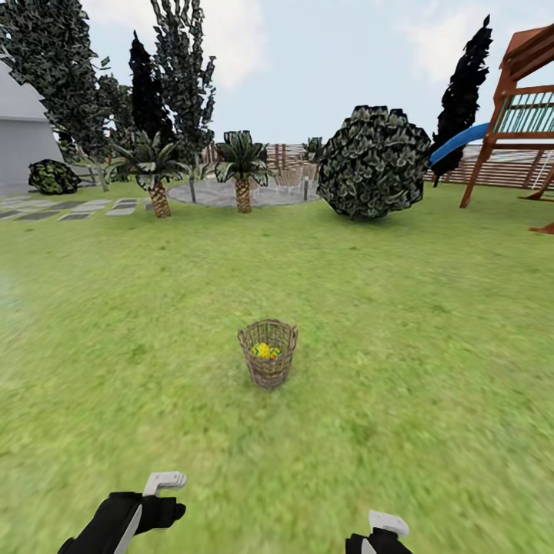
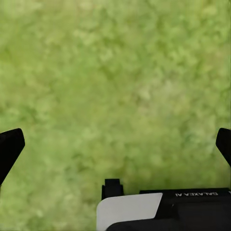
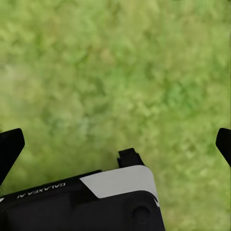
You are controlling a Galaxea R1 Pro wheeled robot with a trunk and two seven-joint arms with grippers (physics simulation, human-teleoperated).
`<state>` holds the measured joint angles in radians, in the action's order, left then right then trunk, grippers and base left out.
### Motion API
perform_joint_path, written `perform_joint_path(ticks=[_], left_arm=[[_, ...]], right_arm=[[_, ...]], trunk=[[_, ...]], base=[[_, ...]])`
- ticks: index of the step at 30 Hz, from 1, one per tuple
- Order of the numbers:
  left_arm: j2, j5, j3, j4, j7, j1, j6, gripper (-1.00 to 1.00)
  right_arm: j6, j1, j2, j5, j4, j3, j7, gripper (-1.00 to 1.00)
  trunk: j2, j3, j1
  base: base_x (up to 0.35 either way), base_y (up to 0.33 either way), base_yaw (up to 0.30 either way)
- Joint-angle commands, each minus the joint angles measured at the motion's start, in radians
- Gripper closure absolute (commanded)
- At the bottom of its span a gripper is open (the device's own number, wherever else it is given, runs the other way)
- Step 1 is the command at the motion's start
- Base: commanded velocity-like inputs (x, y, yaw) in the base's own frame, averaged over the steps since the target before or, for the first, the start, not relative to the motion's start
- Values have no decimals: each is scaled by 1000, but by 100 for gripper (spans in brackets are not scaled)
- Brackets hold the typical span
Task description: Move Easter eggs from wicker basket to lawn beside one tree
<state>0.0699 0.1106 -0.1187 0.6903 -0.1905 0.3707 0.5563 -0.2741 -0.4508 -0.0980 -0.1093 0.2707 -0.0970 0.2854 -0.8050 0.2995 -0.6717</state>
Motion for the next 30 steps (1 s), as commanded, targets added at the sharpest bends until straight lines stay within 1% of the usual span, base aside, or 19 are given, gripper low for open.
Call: perform_joint_path(ticks=[1, 11, 24, 30], left_arm=[[-1, 11, -4, 2, -9, 1, 4, -100], [-1, 11, -4, 2, -9, 1, 4, -100], [-1, 11, -4, 2, -9, 1, 4, -100], [-2, 11, -2, 2, -9, 1, 4, -100]], right_arm=[[-3, 0, -1, -8, 2, -3, 4, -100], [2, 0, -3, -6, 2, -3, 4, -100], [4, 0, -3, -4, 2, -3, 4, -100], [5, 1, -3, -4, 2, -3, 4, -100]], trunk=[[-1, 3, -1], [-1, 18, -1], [-1, 19, -1], [-1, 19, -1]], base=[[286, 0, 0], [323, 0, 0], [331, -3, 0], [298, -135, 0]])
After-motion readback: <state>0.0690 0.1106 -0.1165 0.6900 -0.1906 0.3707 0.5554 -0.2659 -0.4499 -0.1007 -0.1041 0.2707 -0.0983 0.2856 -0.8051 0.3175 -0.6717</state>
